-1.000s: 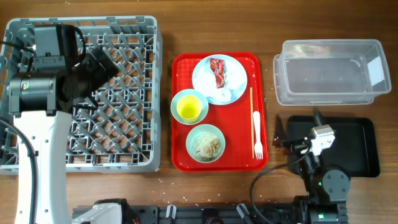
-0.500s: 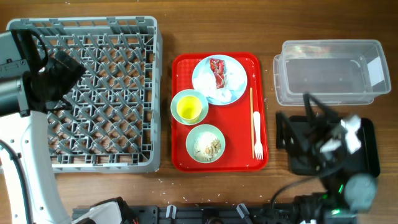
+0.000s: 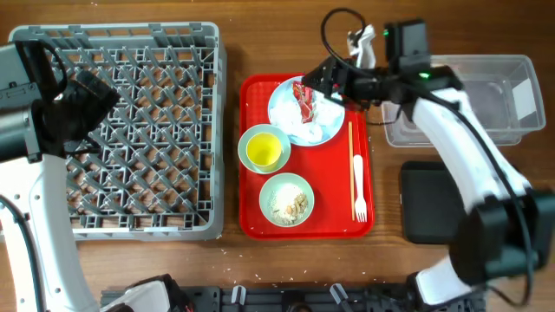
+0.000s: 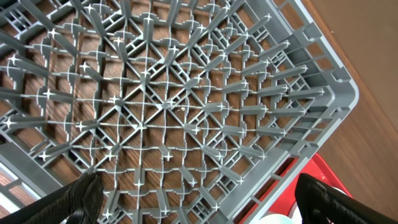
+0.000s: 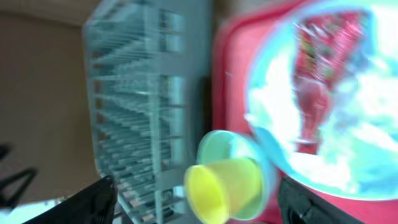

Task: Sort waste into correct bins and load items into the dishwasher rack
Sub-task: 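Reach the right gripper to the plate and grasp the red wrapper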

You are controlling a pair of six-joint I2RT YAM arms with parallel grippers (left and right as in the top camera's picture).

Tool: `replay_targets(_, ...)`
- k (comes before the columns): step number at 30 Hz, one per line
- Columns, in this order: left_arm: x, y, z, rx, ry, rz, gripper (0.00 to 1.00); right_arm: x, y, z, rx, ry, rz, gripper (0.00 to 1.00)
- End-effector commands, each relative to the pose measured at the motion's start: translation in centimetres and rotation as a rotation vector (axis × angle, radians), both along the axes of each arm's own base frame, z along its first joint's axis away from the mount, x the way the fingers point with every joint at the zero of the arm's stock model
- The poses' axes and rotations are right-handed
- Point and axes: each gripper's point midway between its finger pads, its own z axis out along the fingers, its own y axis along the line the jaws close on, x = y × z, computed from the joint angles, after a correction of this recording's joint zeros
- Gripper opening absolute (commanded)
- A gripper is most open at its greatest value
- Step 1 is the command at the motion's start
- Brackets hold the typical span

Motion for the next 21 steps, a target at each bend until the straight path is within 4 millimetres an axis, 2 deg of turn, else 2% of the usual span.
replay_targets(1, 0.0, 0.1, 0.1, -0.007, -0.007, 0.011, 1.00, 1.1, -1.0, -5.7, -0.202, 0.119, -0.150, 0.82)
replay_targets(4, 0.1, 0.1, 0.1, -0.007, -0.007, 0.012, 1.00, 1.5, -1.2, -8.3, -0.315, 0.137, -0.215, 0.79)
replay_targets(6, 0.0, 0.1, 0.1, -0.007, -0.008, 0.011, 1.00, 1.7, -1.2, -9.1, -0.355, 0.146, -0.269, 0.67)
replay_targets(11, 0.0, 0.1, 0.1, -0.007, -0.008, 0.011, 1.00, 1.4, -1.1, -11.8, -0.443, 0.180, -0.311, 0.62)
replay_targets(21, 0.0, 0.1, 0.1, -0.007, -0.007, 0.012, 1.00, 1.2, -0.6, -12.8, -0.415, 0.208, -0.311, 0.41)
